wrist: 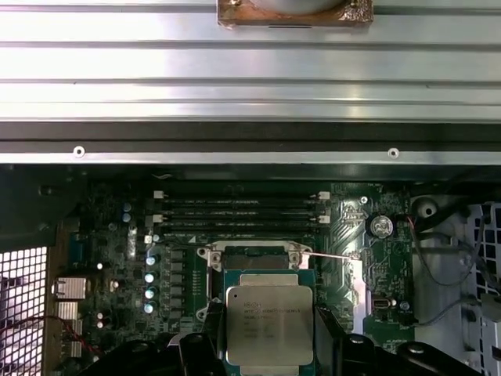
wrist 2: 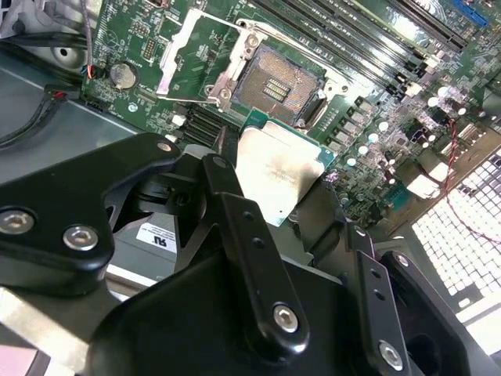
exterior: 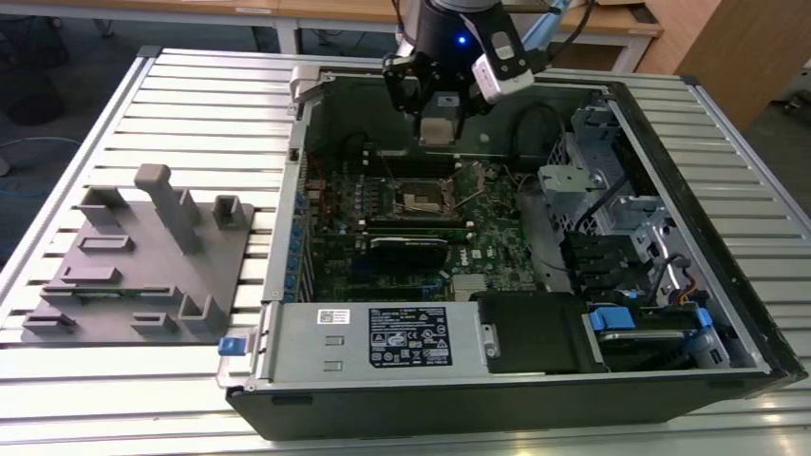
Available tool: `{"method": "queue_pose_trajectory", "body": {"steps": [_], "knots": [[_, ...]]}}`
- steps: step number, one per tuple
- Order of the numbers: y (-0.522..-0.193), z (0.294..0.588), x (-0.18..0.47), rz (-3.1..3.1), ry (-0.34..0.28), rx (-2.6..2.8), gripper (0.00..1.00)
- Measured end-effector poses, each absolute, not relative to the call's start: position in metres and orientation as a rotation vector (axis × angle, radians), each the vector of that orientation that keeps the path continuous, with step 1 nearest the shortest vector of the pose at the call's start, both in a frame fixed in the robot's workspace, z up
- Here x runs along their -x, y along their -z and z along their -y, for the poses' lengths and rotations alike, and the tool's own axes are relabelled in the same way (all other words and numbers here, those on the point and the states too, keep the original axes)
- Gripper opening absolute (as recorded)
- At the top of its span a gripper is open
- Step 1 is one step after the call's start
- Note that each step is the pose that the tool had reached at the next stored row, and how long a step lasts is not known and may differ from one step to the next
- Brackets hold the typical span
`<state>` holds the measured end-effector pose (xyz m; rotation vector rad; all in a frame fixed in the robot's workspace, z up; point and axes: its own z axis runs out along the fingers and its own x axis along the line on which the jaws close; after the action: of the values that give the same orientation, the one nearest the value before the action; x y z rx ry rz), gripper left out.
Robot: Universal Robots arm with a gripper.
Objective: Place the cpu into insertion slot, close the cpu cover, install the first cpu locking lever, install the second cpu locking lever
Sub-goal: 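Place the cpu into insertion slot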
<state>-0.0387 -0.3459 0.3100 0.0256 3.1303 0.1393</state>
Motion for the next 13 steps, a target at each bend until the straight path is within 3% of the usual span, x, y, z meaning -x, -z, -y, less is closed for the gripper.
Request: {"method": "queue_pose_trajectory", "body": {"steps": [13], "knots": [[-0.3071, 0.346, 0.0393, -3.13, -0.139, -0.025, 0.54]]}}
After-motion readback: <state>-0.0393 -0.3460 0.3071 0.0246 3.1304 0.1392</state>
